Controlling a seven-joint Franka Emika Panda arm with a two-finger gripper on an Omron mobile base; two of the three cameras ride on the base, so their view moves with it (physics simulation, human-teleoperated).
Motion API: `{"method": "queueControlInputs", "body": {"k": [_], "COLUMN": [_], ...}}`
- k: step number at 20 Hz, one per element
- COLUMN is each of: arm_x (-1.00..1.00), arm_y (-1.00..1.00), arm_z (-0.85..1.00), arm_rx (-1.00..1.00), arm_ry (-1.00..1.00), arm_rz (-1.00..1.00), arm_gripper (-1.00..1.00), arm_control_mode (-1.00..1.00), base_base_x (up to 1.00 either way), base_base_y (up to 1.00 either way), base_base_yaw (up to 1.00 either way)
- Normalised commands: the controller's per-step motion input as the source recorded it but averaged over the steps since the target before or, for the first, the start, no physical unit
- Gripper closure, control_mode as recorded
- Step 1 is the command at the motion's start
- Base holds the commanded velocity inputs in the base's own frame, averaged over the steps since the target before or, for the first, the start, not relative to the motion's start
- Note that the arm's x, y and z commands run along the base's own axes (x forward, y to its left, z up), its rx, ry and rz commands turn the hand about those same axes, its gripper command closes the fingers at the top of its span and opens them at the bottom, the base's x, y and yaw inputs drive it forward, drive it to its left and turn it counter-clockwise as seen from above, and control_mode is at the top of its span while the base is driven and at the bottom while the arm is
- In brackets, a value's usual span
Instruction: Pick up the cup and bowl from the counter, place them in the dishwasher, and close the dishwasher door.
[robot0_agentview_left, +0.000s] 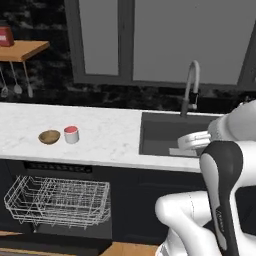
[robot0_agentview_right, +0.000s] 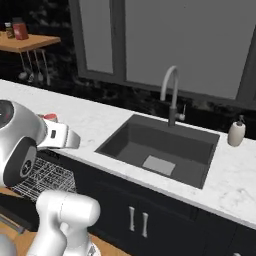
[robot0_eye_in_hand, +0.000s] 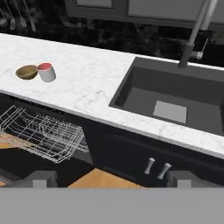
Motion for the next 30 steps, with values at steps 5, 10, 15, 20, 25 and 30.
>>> {"method": "queueControlInputs", "body": {"k": [5, 10, 15, 20, 25, 30], "arm_x": [0.0, 0.0, 0.0, 0.0, 0.0, 0.0], "arm_y": [0.0, 0.0, 0.0, 0.0, 0.0, 0.0], "arm_z": [0.0, 0.0, 0.0, 0.0, 0.0, 0.0], "arm_rx": [0.0, 0.0, 0.0, 0.0, 0.0, 0.0], "arm_ry": [0.0, 0.0, 0.0, 0.0, 0.0, 0.0], "arm_rz": [0.0, 0.0, 0.0, 0.0, 0.0, 0.0], "arm_gripper": [-1.0, -1.0, -1.0, -1.0, -1.0, -1.0], "arm_control_mode": [1.0, 1.0, 1.0, 1.0, 1.0, 1.0], "base_base_x": [0.0, 0.34, 0.56, 0.54, 0.36, 0.17], "base_base_y": [-0.82, -0.34, 0.17, 0.11, 0.31, -0.09], "base_base_yaw": [0.62, 0.47, 0.32, 0.34, 0.28, 0.27]}}
